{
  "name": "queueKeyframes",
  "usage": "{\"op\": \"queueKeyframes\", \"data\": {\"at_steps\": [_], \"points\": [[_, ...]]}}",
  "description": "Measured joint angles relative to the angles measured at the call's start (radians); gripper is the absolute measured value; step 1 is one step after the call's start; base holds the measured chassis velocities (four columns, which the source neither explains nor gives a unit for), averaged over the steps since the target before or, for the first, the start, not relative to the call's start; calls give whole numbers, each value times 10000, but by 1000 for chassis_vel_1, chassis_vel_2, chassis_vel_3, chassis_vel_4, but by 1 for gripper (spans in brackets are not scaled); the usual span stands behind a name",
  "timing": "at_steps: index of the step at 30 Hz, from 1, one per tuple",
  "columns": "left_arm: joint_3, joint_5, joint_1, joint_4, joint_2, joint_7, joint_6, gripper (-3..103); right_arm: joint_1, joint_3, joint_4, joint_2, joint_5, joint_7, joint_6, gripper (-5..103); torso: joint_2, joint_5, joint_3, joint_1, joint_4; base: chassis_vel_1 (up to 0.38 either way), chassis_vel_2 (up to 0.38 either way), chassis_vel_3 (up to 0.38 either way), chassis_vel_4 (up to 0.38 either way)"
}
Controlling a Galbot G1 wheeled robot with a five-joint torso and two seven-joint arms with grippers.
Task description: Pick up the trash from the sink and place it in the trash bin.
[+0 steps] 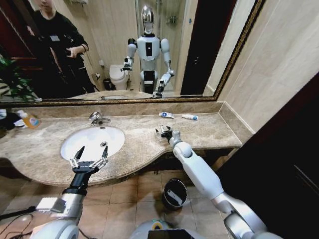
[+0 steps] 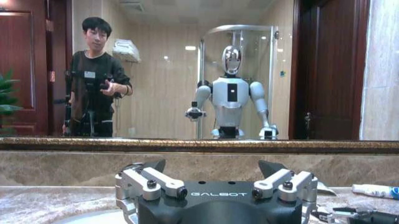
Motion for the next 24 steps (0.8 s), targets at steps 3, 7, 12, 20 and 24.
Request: {"op": "queueKeyframes", "data": {"at_steps": [3,7,12,20,24], "points": [[0,1,0,0,0,0,0,100,-12,-37,-120,50,-58,58,18,66,0,0,0,0,0,0,0,0,0],[0,0,0,0,0,0,0,100,-32,-38,-157,44,-109,110,24,55,0,1,0,0,0,0,0,0,0],[0,0,0,0,0,0,0,100,-61,-17,-176,27,-168,174,34,38,1,1,0,0,0,0,0,0,0],[0,0,0,0,0,0,0,100,-130,-62,150,-23,-213,345,45,8,1,2,0,-1,0,0,0,0,0],[0,0,0,0,0,-1,0,100,-269,-58,597,-107,-241,502,38,3,1,3,0,0,1,0,0,0,0]]}}
